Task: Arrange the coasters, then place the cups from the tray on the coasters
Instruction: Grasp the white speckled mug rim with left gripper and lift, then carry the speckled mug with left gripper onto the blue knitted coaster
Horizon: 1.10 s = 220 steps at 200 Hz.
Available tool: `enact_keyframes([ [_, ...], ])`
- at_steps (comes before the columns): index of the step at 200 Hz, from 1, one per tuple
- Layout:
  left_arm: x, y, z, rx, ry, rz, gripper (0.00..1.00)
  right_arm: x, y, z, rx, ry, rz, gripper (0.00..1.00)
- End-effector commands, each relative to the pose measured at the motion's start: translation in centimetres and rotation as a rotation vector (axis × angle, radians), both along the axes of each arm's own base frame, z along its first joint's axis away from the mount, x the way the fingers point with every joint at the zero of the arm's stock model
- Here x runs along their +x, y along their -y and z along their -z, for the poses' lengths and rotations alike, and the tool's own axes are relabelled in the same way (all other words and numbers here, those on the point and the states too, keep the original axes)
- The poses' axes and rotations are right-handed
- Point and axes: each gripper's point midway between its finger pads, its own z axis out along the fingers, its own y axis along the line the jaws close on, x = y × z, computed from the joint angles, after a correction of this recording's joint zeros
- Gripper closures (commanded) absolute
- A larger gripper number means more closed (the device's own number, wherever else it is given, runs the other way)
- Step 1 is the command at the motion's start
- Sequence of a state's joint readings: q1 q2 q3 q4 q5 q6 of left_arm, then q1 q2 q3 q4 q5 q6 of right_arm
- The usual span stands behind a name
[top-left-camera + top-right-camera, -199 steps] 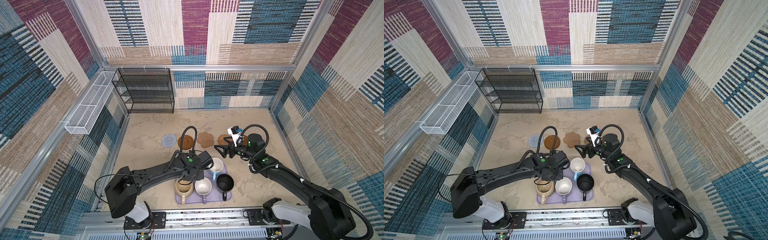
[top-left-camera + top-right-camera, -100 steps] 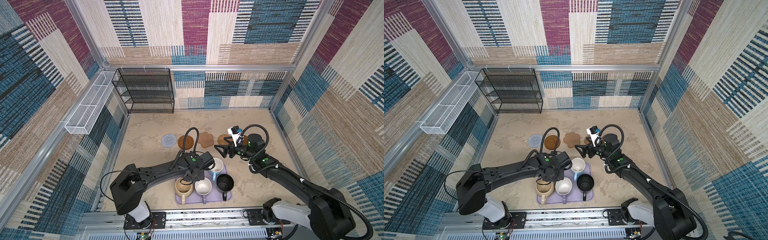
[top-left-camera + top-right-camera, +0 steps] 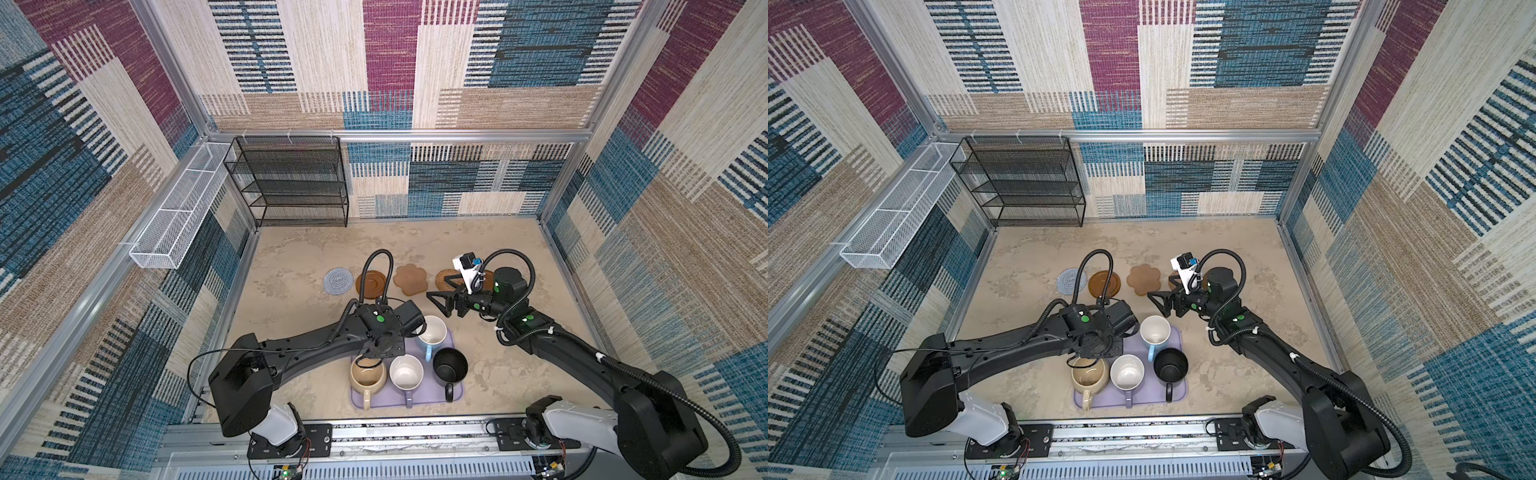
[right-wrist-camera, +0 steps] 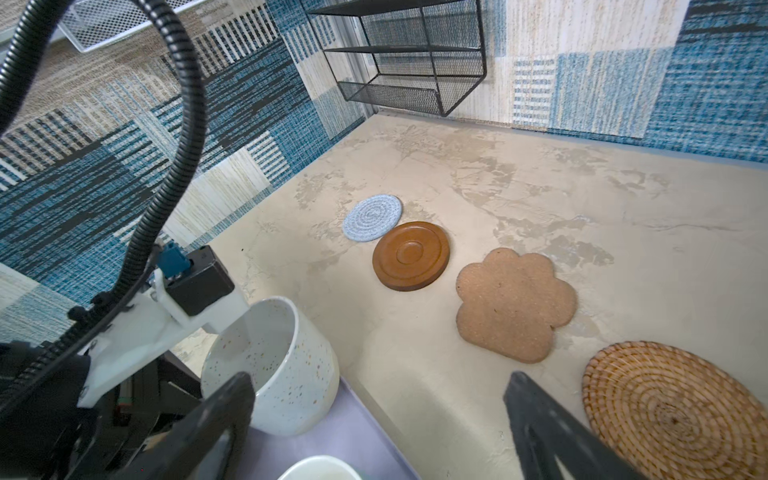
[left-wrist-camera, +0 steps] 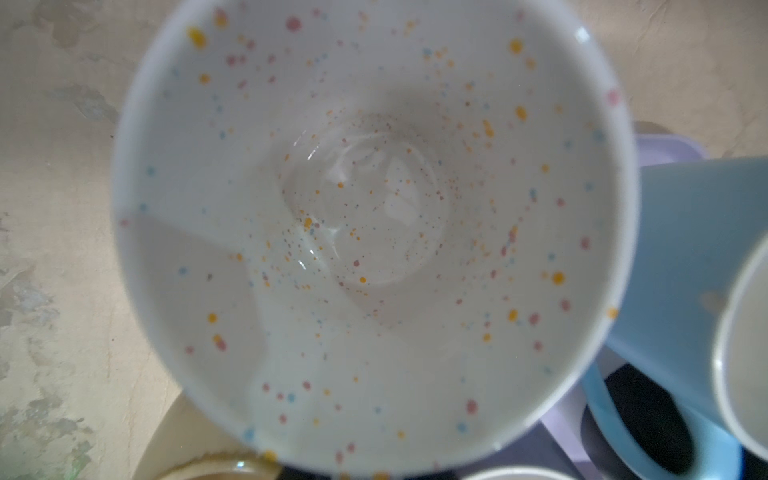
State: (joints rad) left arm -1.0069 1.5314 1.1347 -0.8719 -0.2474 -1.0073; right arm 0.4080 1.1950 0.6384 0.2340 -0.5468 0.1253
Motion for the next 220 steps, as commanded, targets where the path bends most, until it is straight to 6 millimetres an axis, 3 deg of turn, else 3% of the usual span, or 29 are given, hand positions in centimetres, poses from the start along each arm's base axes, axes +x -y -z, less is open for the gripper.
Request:
enact_keyframes([
  [1, 1.3, -0.9, -1.3, 0.041, 0.089, 0.009, 1.00, -0.3, -0.9, -1.1, 0.033, 0.026, -0.050, 0.03],
  [74, 3.7, -4.0, -4.5, 0.142, 0.179, 0.038, 1.00, -0.2, -2.4, -1.2, 0.035, 0.008, -0.078, 0.00],
  [122, 6.7, -6.8, -6.5, 0.109, 0.221, 0.024, 1.00, 0.7, -4.0, -1.7, 0.050, -0.021, -0.063, 0.00],
  [178, 12.3, -10.7, -7.8, 0.064, 0.309, -0.041, 1.00, 2.3, -8.4, -1.8, 0.027, -0.046, -0.044, 0.00],
  [220, 16.3, -12.2, -7.0, 0.053, 0.311, -0.047, 1.00, 3.7, -12.0, -1.0, 0.039, -0.108, -0.045, 0.00],
])
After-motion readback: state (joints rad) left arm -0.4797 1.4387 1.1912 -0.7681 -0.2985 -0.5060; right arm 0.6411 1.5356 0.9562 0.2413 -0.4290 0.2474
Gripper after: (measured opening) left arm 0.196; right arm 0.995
